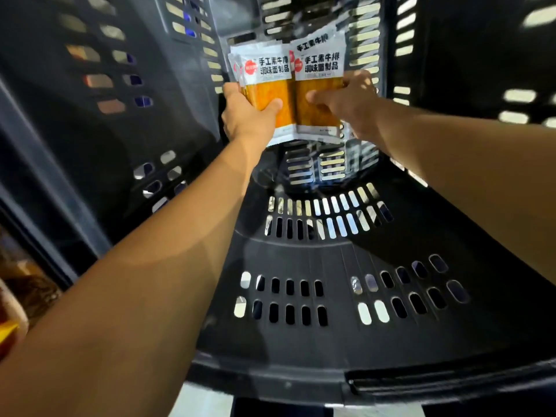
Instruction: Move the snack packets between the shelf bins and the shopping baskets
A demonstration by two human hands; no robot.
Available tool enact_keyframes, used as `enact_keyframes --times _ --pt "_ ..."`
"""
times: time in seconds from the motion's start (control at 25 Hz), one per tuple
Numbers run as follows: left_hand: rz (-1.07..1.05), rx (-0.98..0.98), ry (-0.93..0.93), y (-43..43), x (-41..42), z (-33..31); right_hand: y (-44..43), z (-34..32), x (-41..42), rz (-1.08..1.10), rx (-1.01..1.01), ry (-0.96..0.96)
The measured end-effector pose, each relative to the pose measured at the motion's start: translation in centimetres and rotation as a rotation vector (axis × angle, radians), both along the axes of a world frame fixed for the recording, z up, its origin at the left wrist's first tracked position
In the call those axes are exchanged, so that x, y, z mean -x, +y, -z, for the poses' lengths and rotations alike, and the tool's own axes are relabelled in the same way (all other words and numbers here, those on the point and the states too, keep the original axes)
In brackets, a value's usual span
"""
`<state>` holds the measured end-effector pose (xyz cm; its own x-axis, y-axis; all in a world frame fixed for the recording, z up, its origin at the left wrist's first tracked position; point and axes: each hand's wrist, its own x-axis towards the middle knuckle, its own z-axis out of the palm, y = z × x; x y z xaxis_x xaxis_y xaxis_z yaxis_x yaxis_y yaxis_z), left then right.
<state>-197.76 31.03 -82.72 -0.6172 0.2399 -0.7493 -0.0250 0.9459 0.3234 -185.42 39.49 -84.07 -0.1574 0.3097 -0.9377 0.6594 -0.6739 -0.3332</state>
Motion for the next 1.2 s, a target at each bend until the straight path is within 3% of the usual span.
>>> enact_keyframes --times 0.12,0.24,0.4,0.64,0.88,1.2 --pt "-0.094 0.019 -0.114 -1.0 0.1 -2.6 0.1 -2.1 -0.2 -0.072 0.045 -0.095" --pt "-0.254 -0.011 -0.237 -1.4 -0.4 -8.4 -0.2 -7.6 -1.5 0.011 0.189 -0.061" --pt "-0.412 -0.079 -0.304 -1.9 -1.9 -18.7 0.2 -18.2 -3.9 0.068 0.059 0.041" --pt "-0.464 -0.217 -0.283 -2.7 -5.5 -38.4 2.1 -37.9 -8.7 0.118 0.002 0.182" --pt "-0.324 -0.369 -0.358 -5.5 -6.9 -51.7 -0.9 -52.4 -14.4 0.313 -0.153 0.234" --pt "-0.072 -0.536 -0.504 -12.1 -7.3 -59.2 -15.8 -61.8 -18.3 0.714 -0.266 0.294"
